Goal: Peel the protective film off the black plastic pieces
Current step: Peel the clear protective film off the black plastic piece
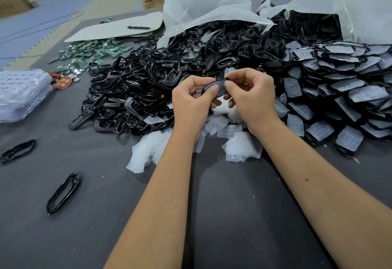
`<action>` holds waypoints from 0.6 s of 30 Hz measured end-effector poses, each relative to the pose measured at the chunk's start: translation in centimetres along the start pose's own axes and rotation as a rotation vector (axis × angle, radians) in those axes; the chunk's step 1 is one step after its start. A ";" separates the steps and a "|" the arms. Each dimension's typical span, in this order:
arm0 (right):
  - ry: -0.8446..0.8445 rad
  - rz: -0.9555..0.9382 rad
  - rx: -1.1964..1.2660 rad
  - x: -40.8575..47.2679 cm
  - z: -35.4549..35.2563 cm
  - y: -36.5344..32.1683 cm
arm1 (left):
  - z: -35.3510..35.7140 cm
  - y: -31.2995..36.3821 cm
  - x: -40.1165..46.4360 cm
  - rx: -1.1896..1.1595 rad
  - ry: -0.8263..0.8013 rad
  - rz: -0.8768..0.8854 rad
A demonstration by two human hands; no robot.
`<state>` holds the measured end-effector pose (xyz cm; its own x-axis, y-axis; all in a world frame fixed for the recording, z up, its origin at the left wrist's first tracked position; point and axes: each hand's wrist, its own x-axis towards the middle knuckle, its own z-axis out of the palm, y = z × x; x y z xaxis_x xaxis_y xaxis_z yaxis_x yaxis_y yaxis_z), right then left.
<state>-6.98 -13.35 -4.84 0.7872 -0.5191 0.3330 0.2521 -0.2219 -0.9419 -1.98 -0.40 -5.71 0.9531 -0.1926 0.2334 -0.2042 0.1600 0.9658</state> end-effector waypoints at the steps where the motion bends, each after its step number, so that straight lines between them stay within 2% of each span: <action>1: 0.005 -0.009 -0.019 0.0 0.0 0.0 | 0.0 0.0 0.0 0.013 -0.002 0.004; 11: 0.092 -0.218 -0.283 -0.5 0.6 -0.2 | 0.4 0.1 -0.3 0.087 0.048 0.059; 14: 0.075 -0.140 -0.230 -0.4 0.5 -0.1 | 0.5 0.2 -0.3 0.051 0.024 0.057; 18: 0.024 0.044 -0.024 -0.1 0.2 -0.2 | 0.3 0.2 -0.1 0.045 -0.005 0.039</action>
<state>-6.97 -13.15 -4.71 0.7836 -0.5480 0.2927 0.2040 -0.2180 -0.9544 -2.21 -0.64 -5.55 0.9431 -0.1923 0.2712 -0.2509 0.1233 0.9601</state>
